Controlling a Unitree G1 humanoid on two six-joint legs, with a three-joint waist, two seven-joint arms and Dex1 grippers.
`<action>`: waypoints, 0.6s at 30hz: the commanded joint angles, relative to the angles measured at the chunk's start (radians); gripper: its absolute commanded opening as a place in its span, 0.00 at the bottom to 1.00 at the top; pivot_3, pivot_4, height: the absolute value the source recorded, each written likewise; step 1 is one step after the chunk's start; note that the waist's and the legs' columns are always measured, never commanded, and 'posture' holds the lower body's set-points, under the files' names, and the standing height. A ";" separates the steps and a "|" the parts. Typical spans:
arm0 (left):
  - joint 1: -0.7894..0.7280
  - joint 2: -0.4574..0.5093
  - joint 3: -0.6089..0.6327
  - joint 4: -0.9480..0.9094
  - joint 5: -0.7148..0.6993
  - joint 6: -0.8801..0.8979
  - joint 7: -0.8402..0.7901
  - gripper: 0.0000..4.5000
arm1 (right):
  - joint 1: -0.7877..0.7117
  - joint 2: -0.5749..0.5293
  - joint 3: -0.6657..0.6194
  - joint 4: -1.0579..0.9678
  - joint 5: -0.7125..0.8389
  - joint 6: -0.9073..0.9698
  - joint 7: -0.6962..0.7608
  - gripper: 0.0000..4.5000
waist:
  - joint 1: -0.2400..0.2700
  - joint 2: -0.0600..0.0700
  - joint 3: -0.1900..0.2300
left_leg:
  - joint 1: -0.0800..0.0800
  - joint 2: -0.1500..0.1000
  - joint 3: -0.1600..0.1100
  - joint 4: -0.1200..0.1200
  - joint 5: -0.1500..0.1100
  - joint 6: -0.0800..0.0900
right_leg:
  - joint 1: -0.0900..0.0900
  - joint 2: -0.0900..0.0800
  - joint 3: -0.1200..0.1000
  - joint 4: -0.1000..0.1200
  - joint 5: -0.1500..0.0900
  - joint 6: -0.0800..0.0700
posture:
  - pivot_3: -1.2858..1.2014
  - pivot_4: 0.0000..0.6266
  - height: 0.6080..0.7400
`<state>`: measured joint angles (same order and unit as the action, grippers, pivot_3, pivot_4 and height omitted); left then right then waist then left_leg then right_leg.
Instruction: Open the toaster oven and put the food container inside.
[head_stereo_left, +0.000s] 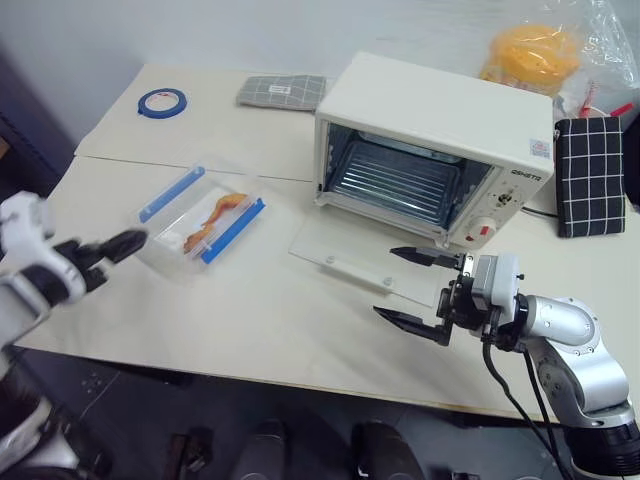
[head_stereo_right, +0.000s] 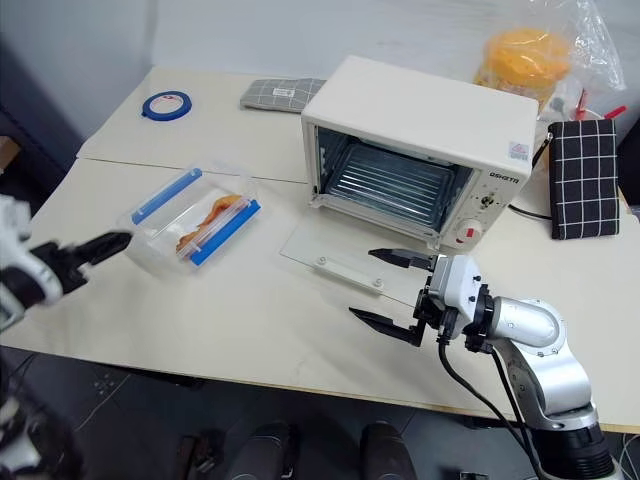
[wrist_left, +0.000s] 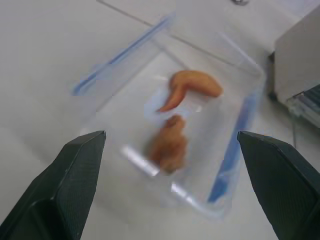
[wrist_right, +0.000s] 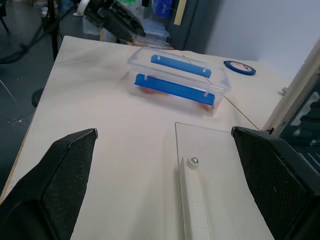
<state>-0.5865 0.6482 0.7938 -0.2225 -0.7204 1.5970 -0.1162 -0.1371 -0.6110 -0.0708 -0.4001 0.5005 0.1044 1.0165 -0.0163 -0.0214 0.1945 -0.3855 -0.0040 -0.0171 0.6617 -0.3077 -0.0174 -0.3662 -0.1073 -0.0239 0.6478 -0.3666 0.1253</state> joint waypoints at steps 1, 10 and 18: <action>-0.083 0.001 -0.033 0.099 0.064 0.017 0.148 1.00 | 0.025 -0.011 -0.025 -0.064 0.009 -0.018 -0.013 1.00 | -0.011 0.000 0.000 | -0.001 0.000 0.000 0.000 0.000 0.000 | -0.001 0.000 0.000 0.000 0.000 0.000 | 0.52 0.24 1.00; -0.188 0.057 -0.173 0.232 0.086 0.017 0.217 1.00 | 0.113 -0.018 -0.073 -0.122 -0.001 -0.023 -0.055 1.00 | -0.010 0.000 0.000 | 0.000 0.000 0.002 0.001 0.002 -0.004 | -0.007 0.000 0.003 0.006 0.000 0.000 | 0.52 0.24 1.00; -0.280 0.173 -0.232 0.278 0.084 0.017 0.186 1.00 | 0.171 0.000 -0.065 -0.148 -0.015 -0.035 -0.092 1.00 | -0.010 0.000 0.000 | -0.002 0.001 0.003 0.001 0.002 -0.004 | -0.010 0.001 0.004 0.009 0.000 0.000 | 0.52 0.24 1.00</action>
<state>-0.8489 0.7833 0.5674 0.0563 -0.6292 1.6186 0.0831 0.0311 -0.6133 -0.1252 -0.5072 0.4817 0.0887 0.9351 -0.0264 -0.0218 0.1946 -0.3877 -0.0036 -0.0145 0.6626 -0.3053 -0.0212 -0.3758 -0.1068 -0.0202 0.6569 -0.3666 0.1254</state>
